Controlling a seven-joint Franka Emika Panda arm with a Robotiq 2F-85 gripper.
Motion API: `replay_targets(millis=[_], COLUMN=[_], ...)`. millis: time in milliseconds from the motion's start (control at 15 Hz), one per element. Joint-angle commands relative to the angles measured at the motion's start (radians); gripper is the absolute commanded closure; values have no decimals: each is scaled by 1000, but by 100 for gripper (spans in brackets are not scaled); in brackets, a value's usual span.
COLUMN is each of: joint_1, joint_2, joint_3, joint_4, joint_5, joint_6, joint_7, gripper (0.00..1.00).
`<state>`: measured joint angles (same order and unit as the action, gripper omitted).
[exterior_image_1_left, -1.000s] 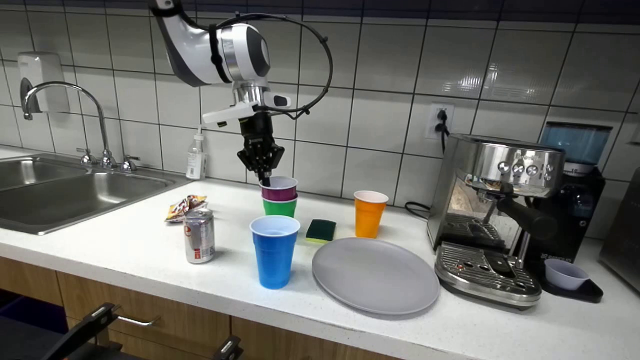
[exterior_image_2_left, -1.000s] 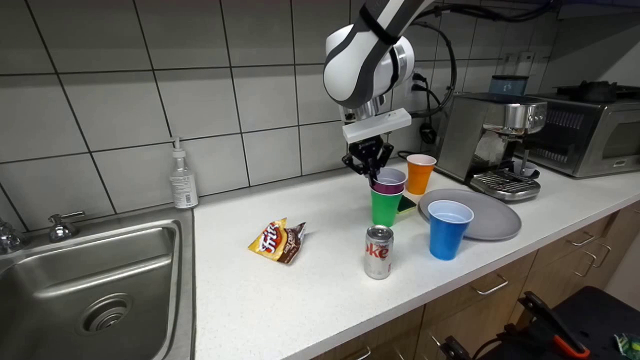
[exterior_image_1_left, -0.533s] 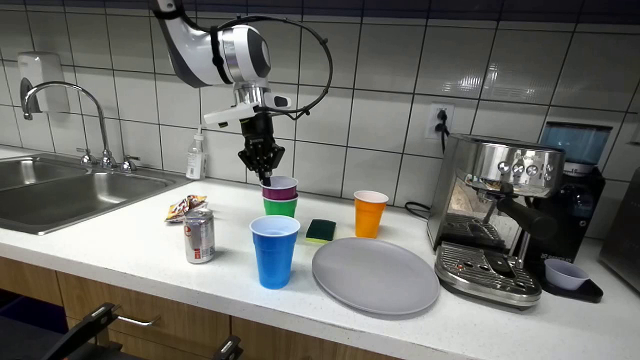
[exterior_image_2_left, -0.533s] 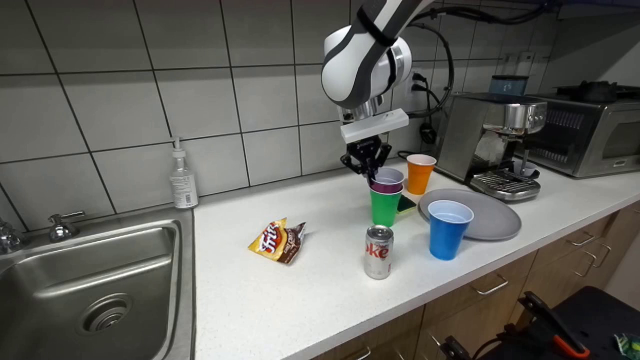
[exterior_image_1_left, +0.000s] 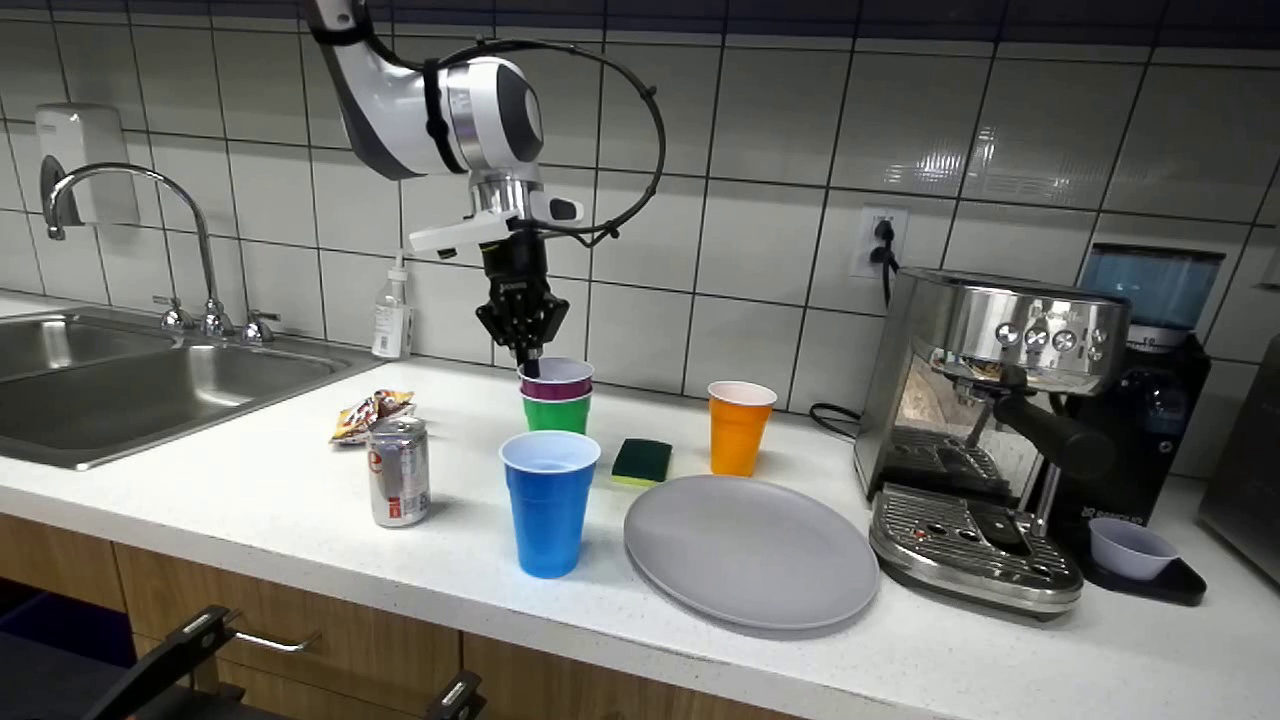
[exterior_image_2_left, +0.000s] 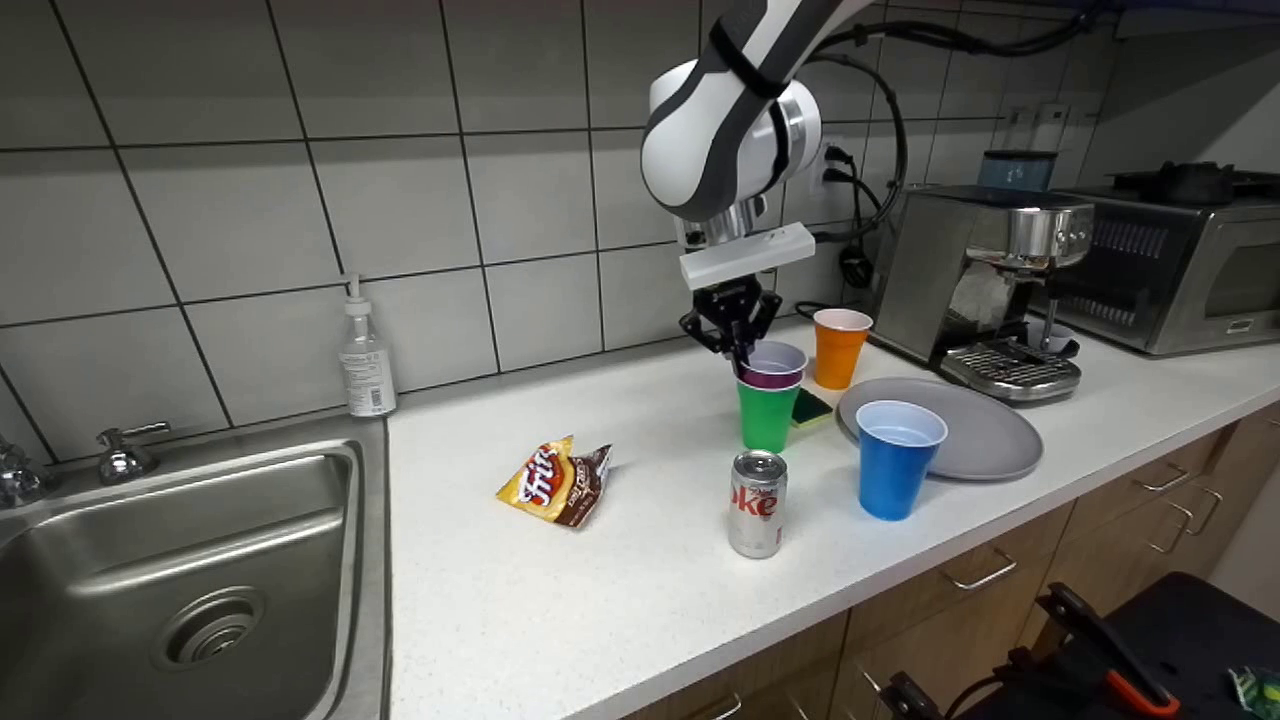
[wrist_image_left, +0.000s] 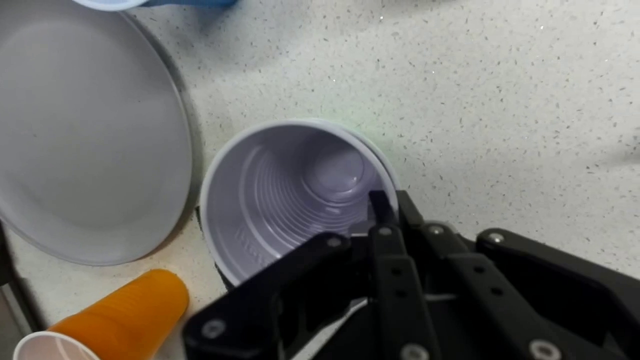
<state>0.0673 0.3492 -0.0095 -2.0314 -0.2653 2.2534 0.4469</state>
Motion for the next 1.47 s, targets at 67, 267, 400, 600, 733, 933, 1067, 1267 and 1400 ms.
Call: replay_targets(millis=[67,267,400,600,733,933,1067,1267,1400], joint_1=[14,14,12,7,1,-4,-9,-18,-25], joint_2=[9,6,-1,-26,-51,-96,-124,-165,-189], joint_3=[-15,-17,-16,-12,-6,-5,-3,1,1], joint_4=[31,30,26,8,-8,-31,-48,-81,-107], joint_5=[27,25,27,35,50,66,77,99,121], joint_6=[-33,-33,-31,-22,-25,-26,-24,-22,-13], joint_7=[-34,-35,-41,-65,-102,-149,-181,-229,-258], gripper=[64,41,26,4,0,0,0,0,0])
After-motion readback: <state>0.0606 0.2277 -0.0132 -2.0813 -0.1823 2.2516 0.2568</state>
